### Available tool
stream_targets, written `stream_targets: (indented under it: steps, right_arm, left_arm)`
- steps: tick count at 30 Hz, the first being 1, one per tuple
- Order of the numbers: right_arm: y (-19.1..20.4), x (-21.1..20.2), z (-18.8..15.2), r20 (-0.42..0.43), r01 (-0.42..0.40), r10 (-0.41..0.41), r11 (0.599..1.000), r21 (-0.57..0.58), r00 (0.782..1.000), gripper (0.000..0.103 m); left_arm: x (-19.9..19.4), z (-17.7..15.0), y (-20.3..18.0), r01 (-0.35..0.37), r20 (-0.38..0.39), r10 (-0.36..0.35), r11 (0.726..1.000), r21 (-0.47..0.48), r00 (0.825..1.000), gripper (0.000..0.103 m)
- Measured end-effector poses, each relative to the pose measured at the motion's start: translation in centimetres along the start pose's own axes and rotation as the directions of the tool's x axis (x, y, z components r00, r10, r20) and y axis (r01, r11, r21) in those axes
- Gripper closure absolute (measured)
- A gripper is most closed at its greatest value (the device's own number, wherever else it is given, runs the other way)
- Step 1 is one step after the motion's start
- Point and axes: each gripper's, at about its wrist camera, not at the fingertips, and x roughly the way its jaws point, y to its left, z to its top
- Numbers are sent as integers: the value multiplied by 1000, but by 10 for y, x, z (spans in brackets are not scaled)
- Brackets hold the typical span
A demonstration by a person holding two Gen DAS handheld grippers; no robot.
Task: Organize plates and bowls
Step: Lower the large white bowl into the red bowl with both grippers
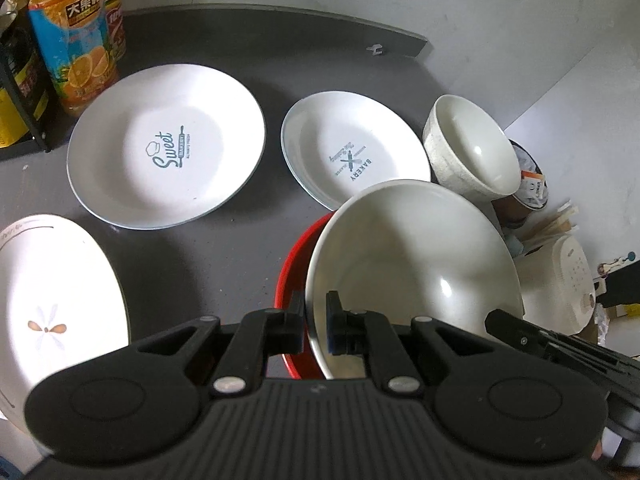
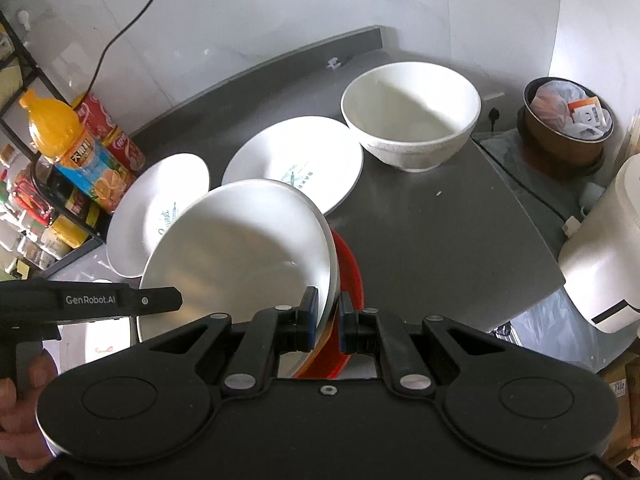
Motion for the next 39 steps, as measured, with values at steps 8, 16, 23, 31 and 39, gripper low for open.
stream_targets:
  steps: [8, 16, 23, 31, 39]
  right_arm:
    - [-4, 11, 4, -27, -17, 17, 1000, 8, 999, 93]
    - [-5, 21, 9, -53, -15, 15, 1000, 8, 998, 94]
    - [-4, 26, 10, -69, 4, -3, 1000, 10, 998, 95]
    - [-2, 28, 14, -77, 15, -16, 1000, -3, 997, 95]
    - [-2, 27, 13, -55, 51, -52, 999, -15, 997, 100]
  left_arm:
    - [10, 2, 0, -20, -15, 20, 1000, -4, 1000, 95]
    - [23, 6, 3, -30, -57, 29, 999, -21, 998, 95]
    - [28, 9, 6, -15, -94, 13, 999, -28, 995, 94]
    - [27, 16, 5, 0, -144, -4, 1000, -28, 990, 87]
    - [17, 11, 10, 56, -129, -56, 998, -6, 990, 80]
